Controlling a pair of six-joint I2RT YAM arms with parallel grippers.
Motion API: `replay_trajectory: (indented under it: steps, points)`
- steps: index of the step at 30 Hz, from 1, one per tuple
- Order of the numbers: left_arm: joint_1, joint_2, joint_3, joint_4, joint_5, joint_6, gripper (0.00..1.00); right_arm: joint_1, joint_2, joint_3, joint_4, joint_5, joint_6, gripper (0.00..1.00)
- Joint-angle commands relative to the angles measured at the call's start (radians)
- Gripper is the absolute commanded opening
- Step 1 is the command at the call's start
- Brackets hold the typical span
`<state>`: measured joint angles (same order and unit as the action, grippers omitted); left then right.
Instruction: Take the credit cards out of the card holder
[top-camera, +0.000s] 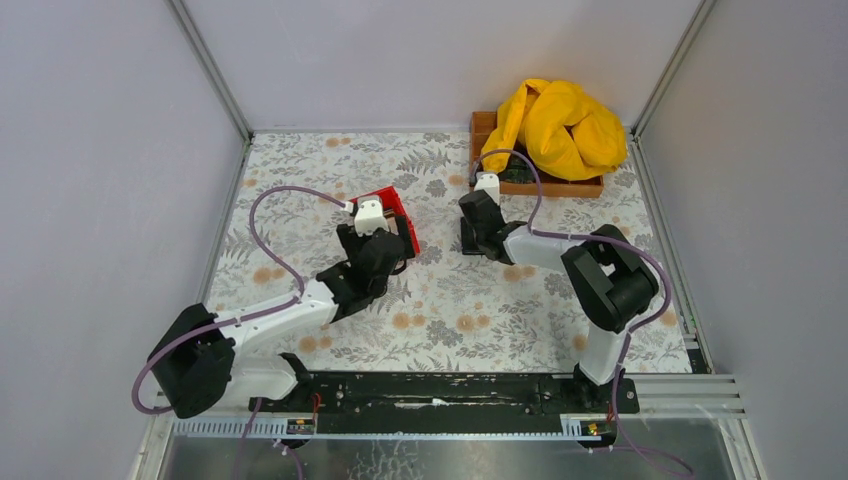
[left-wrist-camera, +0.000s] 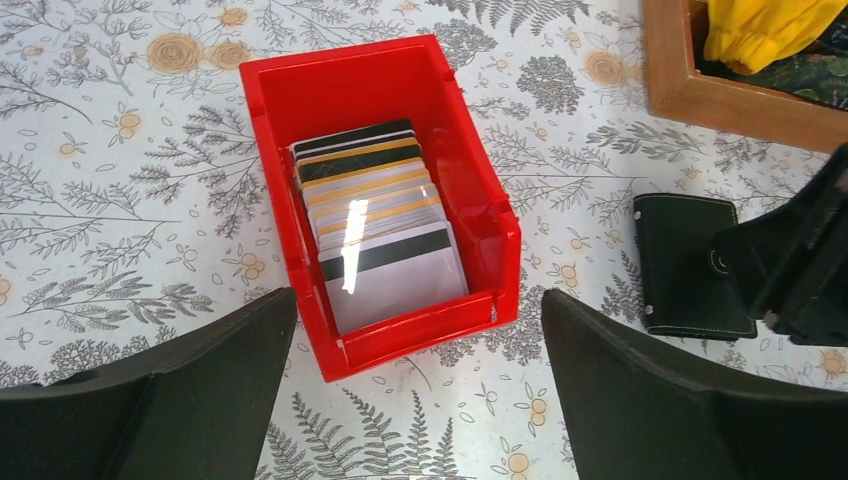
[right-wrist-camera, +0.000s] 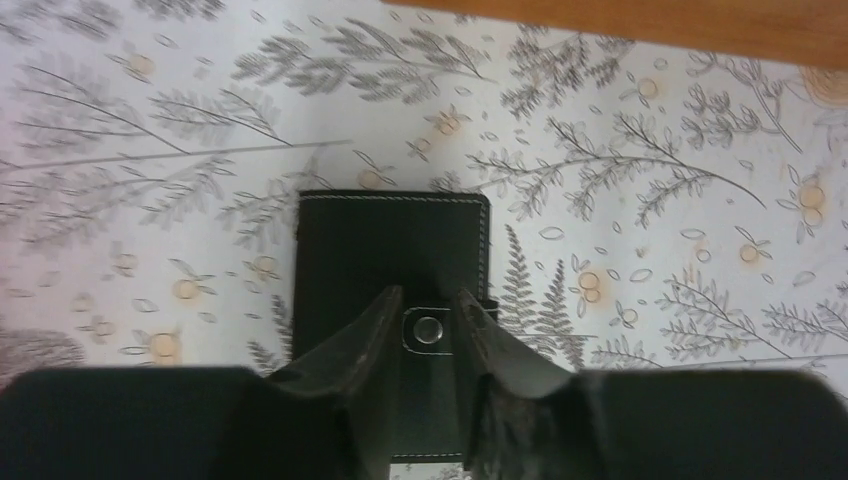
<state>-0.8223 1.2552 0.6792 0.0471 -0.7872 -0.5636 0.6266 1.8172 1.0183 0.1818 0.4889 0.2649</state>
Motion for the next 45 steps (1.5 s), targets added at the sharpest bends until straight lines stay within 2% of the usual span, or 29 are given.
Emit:
replay_trajectory:
  steps: [1, 4, 5, 12, 22, 29, 31, 34, 41, 45]
  points:
    - [-0.014, 0.014, 0.006, 0.102, -0.043, 0.044, 0.99, 0.002, 0.045, 0.067, -0.064, 0.111, -0.027, 0.22]
    - [-0.015, 0.019, 0.007, 0.101, -0.049, 0.042, 0.99, 0.002, 0.071, 0.078, -0.086, 0.124, -0.028, 0.02]
    - [-0.014, 0.021, 0.009, 0.097, -0.051, 0.04, 0.99, 0.002, 0.076, 0.079, -0.091, 0.124, -0.027, 0.0]
    - [-0.014, 0.043, 0.023, 0.082, -0.056, 0.038, 0.99, 0.002, 0.022, 0.007, -0.158, 0.076, 0.042, 0.0]
    - [-0.016, 0.06, 0.028, 0.093, -0.016, 0.035, 0.99, 0.026, -0.267, -0.239, -0.187, 0.031, 0.126, 0.0]
    - [-0.023, 0.083, 0.02, 0.144, 0.048, 0.061, 0.99, 0.035, -0.461, -0.289, -0.174, 0.06, 0.142, 0.03]
    - [-0.023, 0.087, 0.02, 0.147, 0.056, 0.061, 0.99, 0.024, -0.433, -0.251, -0.169, 0.08, 0.117, 0.06]
    - [-0.023, 0.084, 0.013, 0.16, 0.06, 0.071, 0.99, -0.015, -0.302, -0.14, -0.22, 0.059, 0.101, 0.09]
    - [-0.024, 0.092, -0.004, 0.204, 0.053, 0.095, 0.98, -0.02, -0.086, 0.005, -0.179, 0.015, 0.053, 0.11]
    - [-0.024, 0.092, -0.004, 0.206, 0.07, 0.1, 0.98, -0.032, 0.004, 0.066, -0.183, -0.063, 0.048, 0.12]
